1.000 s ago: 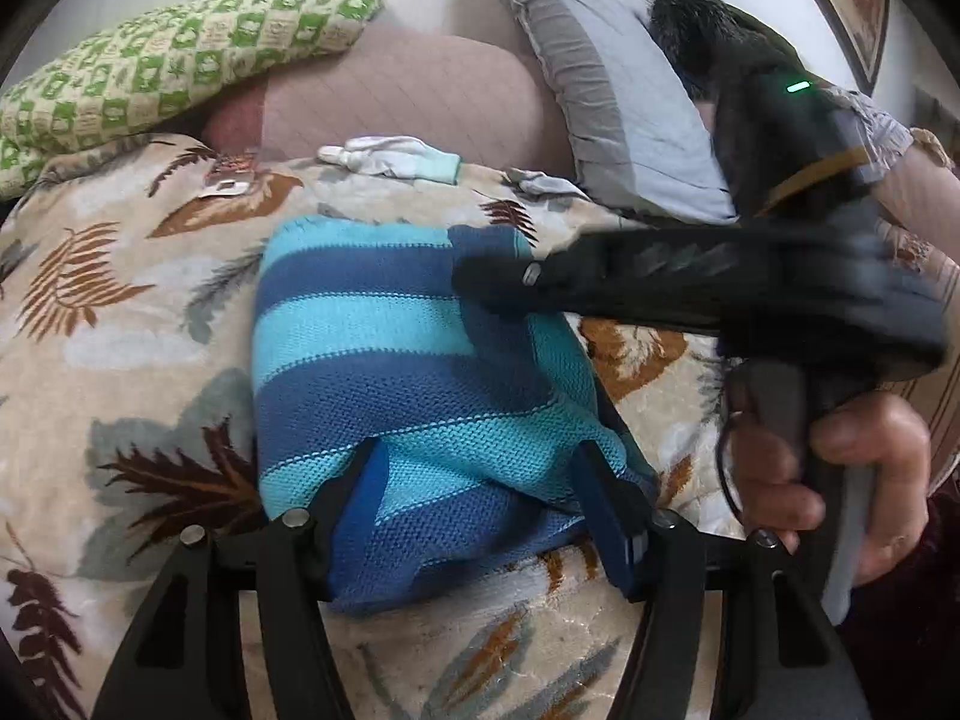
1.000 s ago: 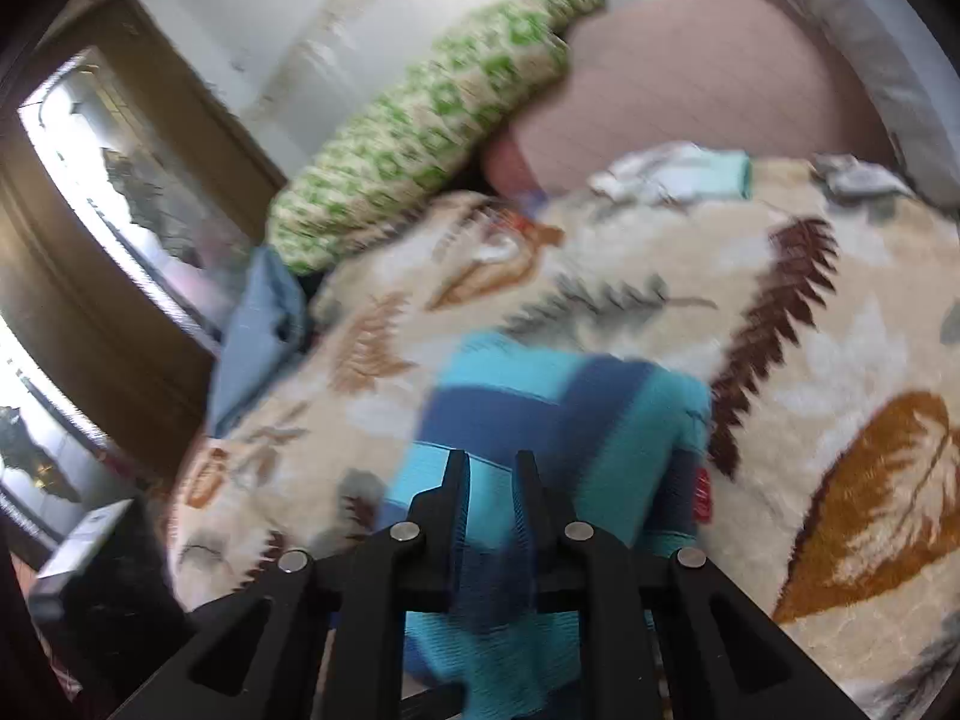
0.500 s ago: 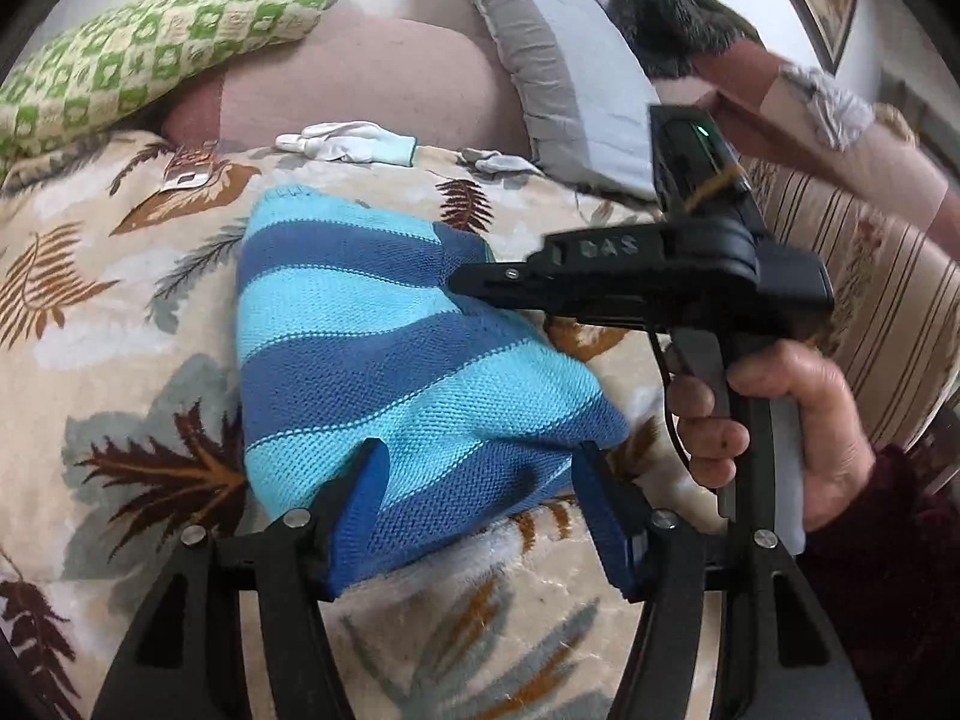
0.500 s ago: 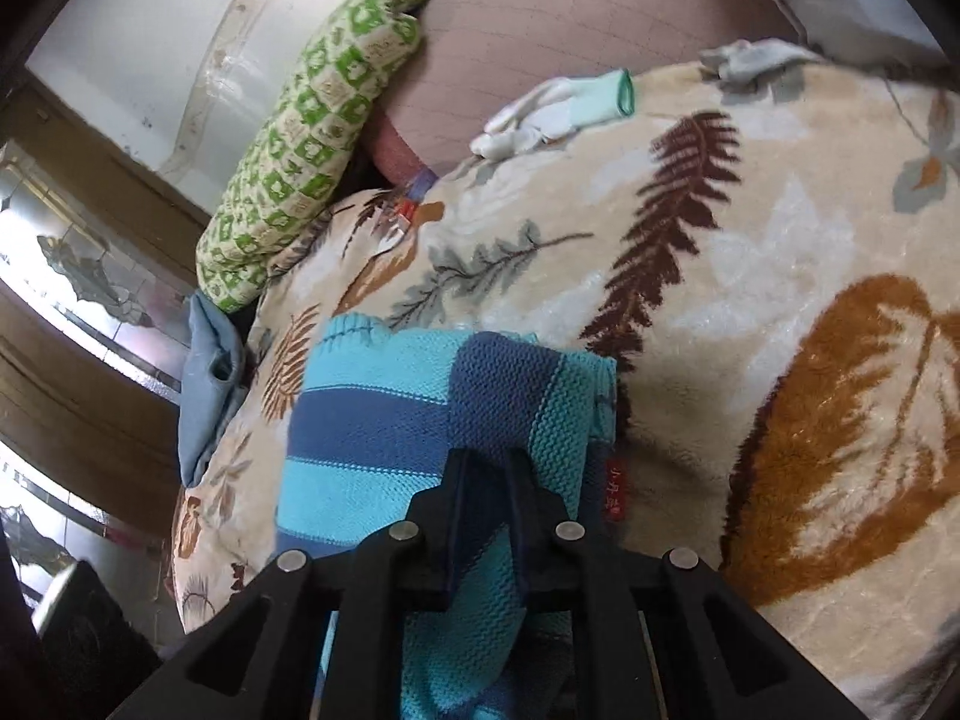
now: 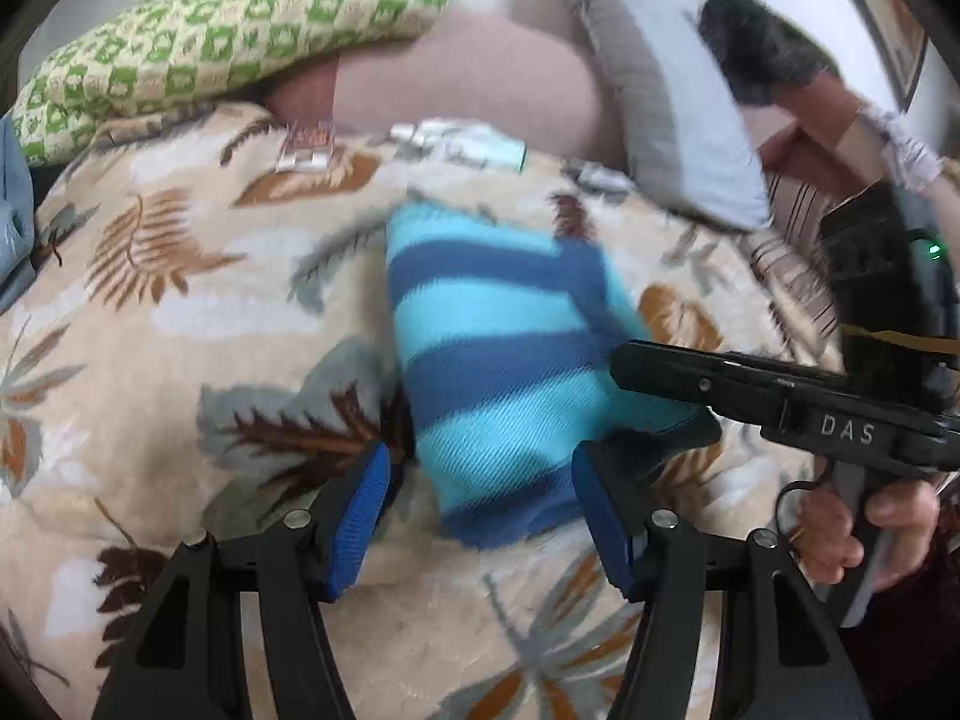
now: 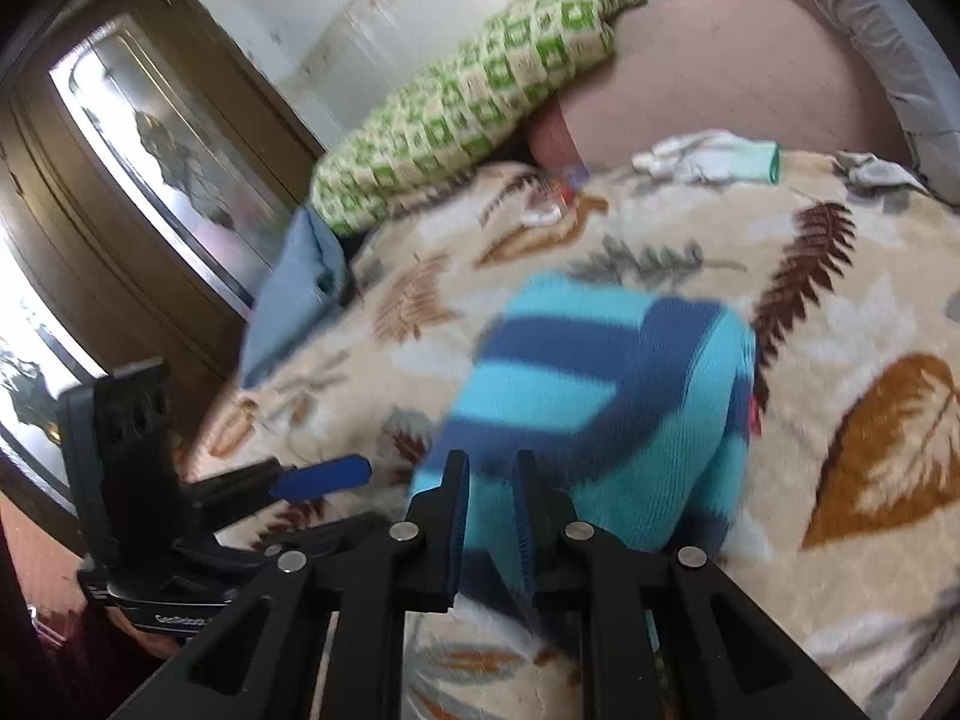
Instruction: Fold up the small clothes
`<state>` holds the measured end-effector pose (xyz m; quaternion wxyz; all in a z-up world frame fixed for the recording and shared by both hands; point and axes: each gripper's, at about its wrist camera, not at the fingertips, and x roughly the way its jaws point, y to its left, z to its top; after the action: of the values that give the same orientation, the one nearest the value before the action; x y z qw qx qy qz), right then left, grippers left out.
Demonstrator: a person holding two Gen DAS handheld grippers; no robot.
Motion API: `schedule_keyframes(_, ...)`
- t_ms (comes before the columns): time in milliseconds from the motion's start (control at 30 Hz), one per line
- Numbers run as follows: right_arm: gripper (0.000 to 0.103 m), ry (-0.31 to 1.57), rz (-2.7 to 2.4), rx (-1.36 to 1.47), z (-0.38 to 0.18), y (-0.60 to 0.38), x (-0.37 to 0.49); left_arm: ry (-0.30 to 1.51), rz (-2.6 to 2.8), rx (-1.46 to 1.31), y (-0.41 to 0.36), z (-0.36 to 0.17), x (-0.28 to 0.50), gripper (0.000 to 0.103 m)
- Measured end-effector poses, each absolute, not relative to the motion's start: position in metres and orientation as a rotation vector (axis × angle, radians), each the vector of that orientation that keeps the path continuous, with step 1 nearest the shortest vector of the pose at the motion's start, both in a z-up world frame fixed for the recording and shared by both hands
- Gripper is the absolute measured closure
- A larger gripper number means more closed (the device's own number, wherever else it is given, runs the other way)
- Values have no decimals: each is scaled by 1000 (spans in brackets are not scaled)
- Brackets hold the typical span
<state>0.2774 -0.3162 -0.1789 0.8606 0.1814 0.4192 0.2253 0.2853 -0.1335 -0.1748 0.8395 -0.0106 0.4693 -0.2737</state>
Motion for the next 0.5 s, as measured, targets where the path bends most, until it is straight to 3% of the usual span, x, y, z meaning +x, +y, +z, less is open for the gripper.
schedule_keyframes(267, 86, 959, 374, 341, -208, -313, 273, 1047, -551, 97, -156, -200, 280, 36)
schedule_keyframes(500, 93, 988, 381, 439, -219, -325, 282, 1051, -544, 103, -157, -203, 282, 36)
